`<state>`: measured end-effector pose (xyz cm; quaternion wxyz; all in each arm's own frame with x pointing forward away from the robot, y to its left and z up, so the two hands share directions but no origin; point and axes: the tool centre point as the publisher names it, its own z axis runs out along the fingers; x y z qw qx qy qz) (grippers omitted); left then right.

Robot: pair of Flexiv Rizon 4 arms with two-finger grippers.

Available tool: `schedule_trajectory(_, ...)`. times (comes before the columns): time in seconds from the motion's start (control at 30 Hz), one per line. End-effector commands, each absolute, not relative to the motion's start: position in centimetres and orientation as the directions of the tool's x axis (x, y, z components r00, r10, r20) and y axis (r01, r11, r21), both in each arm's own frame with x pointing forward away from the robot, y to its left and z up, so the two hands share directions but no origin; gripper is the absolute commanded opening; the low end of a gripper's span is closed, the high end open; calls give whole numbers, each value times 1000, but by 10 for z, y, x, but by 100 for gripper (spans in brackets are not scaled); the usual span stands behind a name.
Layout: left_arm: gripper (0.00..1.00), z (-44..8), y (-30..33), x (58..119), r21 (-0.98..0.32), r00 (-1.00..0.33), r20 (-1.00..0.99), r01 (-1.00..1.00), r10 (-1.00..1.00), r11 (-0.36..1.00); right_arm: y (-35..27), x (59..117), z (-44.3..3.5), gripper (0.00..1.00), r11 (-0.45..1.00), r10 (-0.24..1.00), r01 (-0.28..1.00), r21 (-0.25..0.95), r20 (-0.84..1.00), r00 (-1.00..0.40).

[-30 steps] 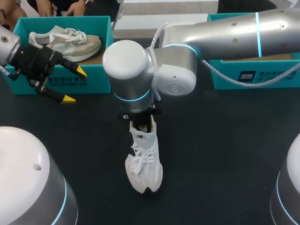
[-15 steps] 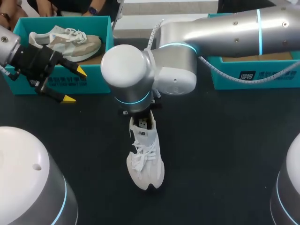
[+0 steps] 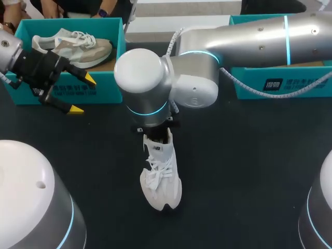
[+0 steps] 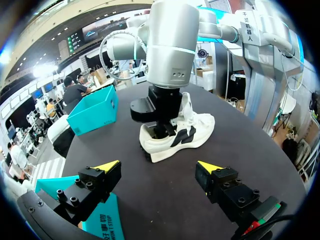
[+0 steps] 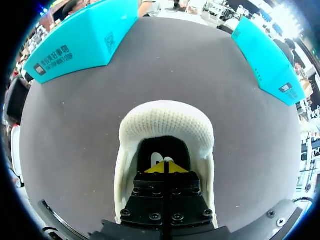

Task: Take the shoe out of the shoebox, open the shoe tongue, remove and reinsert the insole, then place the shoe into the shoebox

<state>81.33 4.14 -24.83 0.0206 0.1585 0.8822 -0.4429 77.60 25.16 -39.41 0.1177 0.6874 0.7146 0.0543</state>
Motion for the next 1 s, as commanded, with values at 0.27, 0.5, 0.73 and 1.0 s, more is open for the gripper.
schedule_trajectory(0.27, 100, -248, 42, 813, -773, -949, -175, 298, 262, 560, 245, 737, -361, 0, 84, 994, 995, -51, -65, -87)
schedule_trajectory(0.5, 100, -248, 42, 813, -773, -949, -175, 298, 262, 560, 242, 715, -361, 0, 41, 998, 987, -153, -35, -47)
schedule_trajectory(0.73, 100, -248, 42, 813, -773, -949, -175, 298, 262, 560, 244, 711, -359, 100, 19, 1000, 986, -169, 25, -15)
schedule_trajectory(1.0, 100, -248, 42, 813, -773, -949, -175, 298, 262, 560, 247, 712, -356, 100, 33, 999, 982, -188, 35, -27)
